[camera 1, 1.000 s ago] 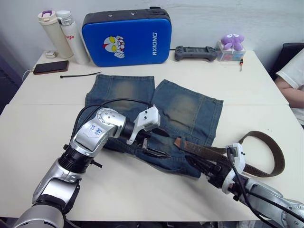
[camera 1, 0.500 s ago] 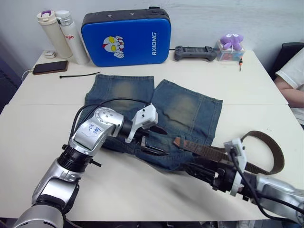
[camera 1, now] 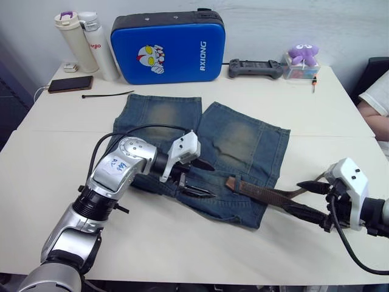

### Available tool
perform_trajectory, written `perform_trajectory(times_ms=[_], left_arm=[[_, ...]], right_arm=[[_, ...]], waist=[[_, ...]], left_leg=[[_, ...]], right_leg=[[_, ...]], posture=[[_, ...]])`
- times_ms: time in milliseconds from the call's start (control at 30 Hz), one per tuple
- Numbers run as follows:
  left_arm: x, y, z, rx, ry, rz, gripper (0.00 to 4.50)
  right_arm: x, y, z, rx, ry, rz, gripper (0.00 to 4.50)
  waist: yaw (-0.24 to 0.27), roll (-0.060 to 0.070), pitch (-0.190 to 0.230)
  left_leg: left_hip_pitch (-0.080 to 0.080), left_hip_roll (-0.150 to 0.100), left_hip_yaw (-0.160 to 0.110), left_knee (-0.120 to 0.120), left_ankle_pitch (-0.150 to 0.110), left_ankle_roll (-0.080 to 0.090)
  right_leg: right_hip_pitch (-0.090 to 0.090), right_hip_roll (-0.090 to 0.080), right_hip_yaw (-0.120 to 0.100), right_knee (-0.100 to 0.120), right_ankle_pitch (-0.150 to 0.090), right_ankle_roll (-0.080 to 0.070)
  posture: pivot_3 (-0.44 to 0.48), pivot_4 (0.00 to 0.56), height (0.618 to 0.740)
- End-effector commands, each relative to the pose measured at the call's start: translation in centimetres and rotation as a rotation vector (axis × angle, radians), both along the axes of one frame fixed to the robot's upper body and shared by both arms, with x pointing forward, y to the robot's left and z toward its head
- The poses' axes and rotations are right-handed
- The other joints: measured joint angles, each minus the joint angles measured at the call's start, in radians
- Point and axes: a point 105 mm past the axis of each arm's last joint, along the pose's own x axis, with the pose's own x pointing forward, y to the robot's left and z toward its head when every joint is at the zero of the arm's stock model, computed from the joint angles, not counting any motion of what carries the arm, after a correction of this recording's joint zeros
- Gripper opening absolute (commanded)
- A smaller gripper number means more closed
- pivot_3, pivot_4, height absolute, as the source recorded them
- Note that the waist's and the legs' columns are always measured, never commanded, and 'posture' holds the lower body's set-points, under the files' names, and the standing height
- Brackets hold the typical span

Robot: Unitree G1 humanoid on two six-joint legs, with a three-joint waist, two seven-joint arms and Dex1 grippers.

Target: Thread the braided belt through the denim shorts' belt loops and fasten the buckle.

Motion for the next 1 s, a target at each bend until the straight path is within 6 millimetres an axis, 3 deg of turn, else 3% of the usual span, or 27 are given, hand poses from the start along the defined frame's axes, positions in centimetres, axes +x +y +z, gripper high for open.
perform_trajectory(times_ms=[33,267,367,467,500,600,633,1000], left_arm=[[-0.3,0.0,0.9,-0.026,-0.036,-0.008,4.5],[-0.1,0.3,0.8,-0.016,-0.046,0.01,4.5],[-0.1,0.5,0.9,-0.014,-0.047,0.02,4.5],[-0.1,0.6,0.9,-0.011,-0.048,0.027,4.5],[-0.1,0.7,0.9,-0.01,-0.048,0.028,4.5],[0.0,0.9,0.6,-0.002,-0.046,0.038,4.5],[-0.1,1.0,0.5,0.004,-0.046,0.041,4.5],[-0.4,1.1,0.2,0.002,-0.044,0.068,4.5]], right_arm=[[0.0,-0.5,-0.9,-0.038,0.03,0.03,4.46],[0.7,-0.6,-2.6,-0.04,0.078,0.058,4.46],[0.8,-0.2,-2.9,-0.033,0.083,0.08,3.67],[1.1,0.5,-2.7,-0.013,0.068,0.104,2.06],[1.2,0.6,-2.5,-0.015,0.056,0.11,1.77],[1.3,1.1,-2.5,-0.01,0.056,0.136,0.28],[1.3,1.4,-2.5,-0.006,0.062,0.153,0.05],[2.7,5.3,-2.3,0.069,0.132,0.286,0.05]], waist=[[-0.001,0.0,0.0],[-0.001,0.0,0.0],[0.0,0.0,0.0],[-0.001,0.0,0.0],[-0.001,0.0,0.0],[-0.002,0.0,0.0],[-0.001,0.0,0.0],[-0.003,0.0,0.0]], left_leg=[[0.0,0.0,0.0,0.0,0.0,0.0],[0.001,0.0,0.0,0.0,0.0,-0.001],[0.0,0.0,0.0,0.0,0.001,-0.001],[0.0,0.0,0.0,0.0,0.001,-0.001],[0.0,0.0,0.0,0.0,0.001,-0.001],[0.0,0.0,0.0,0.0,0.001,-0.002],[0.0,0.0,0.0,0.0,0.001,-0.002],[0.001,0.0,0.0,0.001,0.001,-0.003]], right_leg=[[0.0,0.0,0.0,0.0,0.0,0.0],[0.0,0.0,0.0,0.001,0.0,0.0],[0.0,0.0,0.0,0.001,0.0,0.0],[0.0,0.0,0.0,0.001,0.0,0.0],[0.0,0.0,0.0,0.001,0.0,0.0],[0.0,0.0,0.0,0.001,0.0,0.0],[0.0,0.0,0.0,0.001,0.0,0.0],[-0.001,0.0,0.0,0.002,0.0,0.0]], posture=[[0.0,0.15,0.739],[0.0,0.15,0.739],[0.0,0.15,0.739],[0.0,0.15,0.739],[0.0,0.15,0.739],[0.0,0.15,0.739],[0.0,0.15,0.739],[0.0,0.15,0.739]])
